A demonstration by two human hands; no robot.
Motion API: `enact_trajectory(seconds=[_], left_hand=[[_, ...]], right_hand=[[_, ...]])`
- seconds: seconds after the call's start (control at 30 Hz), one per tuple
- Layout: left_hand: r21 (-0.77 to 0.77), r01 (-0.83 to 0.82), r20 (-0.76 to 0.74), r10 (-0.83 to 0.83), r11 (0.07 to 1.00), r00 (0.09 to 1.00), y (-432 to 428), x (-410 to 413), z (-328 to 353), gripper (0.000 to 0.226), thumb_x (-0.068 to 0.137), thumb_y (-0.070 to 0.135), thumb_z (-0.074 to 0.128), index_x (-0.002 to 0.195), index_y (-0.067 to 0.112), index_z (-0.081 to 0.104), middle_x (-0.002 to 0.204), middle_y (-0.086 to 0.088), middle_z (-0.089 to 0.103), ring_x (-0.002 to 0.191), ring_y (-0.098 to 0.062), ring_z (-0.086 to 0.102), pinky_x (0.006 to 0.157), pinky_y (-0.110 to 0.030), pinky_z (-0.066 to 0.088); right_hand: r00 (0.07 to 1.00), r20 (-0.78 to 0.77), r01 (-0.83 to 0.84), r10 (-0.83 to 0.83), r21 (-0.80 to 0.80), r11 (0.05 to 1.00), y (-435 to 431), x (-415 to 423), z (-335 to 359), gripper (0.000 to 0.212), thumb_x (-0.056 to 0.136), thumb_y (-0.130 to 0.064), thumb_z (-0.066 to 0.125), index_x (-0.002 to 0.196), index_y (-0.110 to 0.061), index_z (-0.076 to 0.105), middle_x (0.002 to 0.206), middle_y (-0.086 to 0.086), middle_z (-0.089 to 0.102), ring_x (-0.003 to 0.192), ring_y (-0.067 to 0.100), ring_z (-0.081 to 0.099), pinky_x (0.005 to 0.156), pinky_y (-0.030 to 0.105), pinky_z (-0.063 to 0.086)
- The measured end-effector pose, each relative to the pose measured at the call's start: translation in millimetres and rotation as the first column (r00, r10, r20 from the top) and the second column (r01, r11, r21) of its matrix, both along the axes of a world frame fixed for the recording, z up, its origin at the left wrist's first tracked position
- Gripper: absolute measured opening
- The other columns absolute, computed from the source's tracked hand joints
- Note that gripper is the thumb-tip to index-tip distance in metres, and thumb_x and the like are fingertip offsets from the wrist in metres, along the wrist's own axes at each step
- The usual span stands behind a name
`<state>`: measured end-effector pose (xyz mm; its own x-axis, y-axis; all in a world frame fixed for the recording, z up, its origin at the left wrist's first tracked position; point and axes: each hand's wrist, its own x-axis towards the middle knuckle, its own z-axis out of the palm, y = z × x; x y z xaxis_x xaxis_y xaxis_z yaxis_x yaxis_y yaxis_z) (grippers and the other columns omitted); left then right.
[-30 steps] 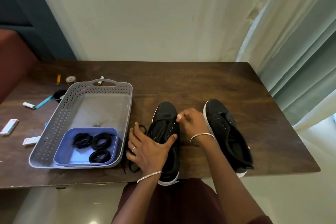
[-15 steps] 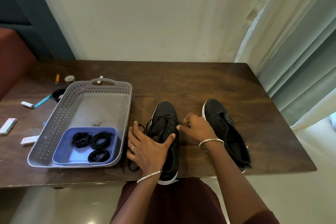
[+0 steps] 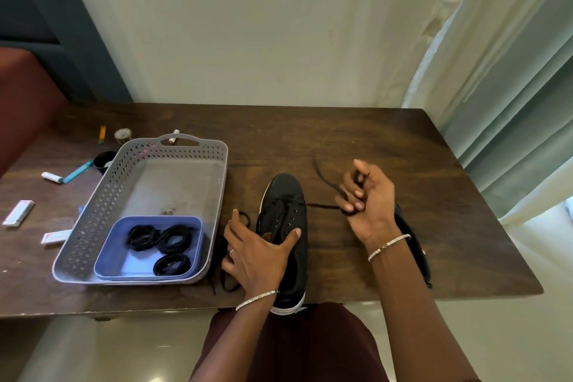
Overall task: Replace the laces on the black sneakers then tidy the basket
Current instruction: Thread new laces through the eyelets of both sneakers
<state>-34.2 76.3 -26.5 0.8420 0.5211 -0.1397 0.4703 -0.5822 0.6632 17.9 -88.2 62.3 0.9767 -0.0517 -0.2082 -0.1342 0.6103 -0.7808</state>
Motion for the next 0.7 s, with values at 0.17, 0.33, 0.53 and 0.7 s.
enact_trajectory(seconds=[0.17,0.33,0.53,0.7], left_hand=[[-0.021,0.030,-0.001,-0.030,0.999,1.000,0,2,0,0.125,0.055,0.077,0.075,0.151,0.024,0.015,0.153,-0.004,0.028,0.128,-0.035,0.051,0.107,-0.057,0.029],[-0.022,0.045,0.003,-0.045,0.999,0.999,0,1,0,0.122,0.057,0.076,0.076,0.150,0.023,0.018,0.152,-0.004,0.031,0.127,-0.034,0.052,0.107,-0.058,0.030],[-0.048,0.046,-0.023,-0.047,0.998,0.999,1,3,-1,0.120,0.057,0.077,0.075,0.149,0.023,0.020,0.152,-0.003,0.032,0.129,-0.033,0.049,0.108,-0.058,0.029],[-0.051,0.041,-0.029,-0.043,0.998,0.999,1,2,-1,0.119,0.058,0.076,0.075,0.149,0.023,0.021,0.151,-0.003,0.033,0.129,-0.034,0.050,0.108,-0.058,0.028]], right_hand=[[0.982,-0.156,-0.174,0.103,-0.965,0.196,1,6,-37,0.024,0.084,-0.040,0.074,0.096,-0.022,0.063,0.085,-0.008,0.060,0.079,0.007,0.056,0.070,0.027,0.043],[0.922,-0.319,-0.272,0.221,-0.937,-0.219,11,12,-57,0.027,0.090,-0.037,0.066,0.070,-0.020,0.061,0.076,0.001,0.065,0.081,0.024,0.063,0.070,0.032,0.047],[0.978,0.086,-0.016,0.188,-0.873,0.487,7,3,-26,0.019,0.096,-0.021,0.064,0.078,-0.018,0.071,0.099,-0.003,0.072,0.065,0.001,0.054,0.063,0.020,0.042],[0.996,0.011,-0.066,0.083,-0.510,0.858,4,-7,-10,0.034,0.100,-0.022,0.053,0.067,-0.014,0.049,0.076,0.008,0.069,0.038,0.007,0.026,0.036,0.020,0.017]])
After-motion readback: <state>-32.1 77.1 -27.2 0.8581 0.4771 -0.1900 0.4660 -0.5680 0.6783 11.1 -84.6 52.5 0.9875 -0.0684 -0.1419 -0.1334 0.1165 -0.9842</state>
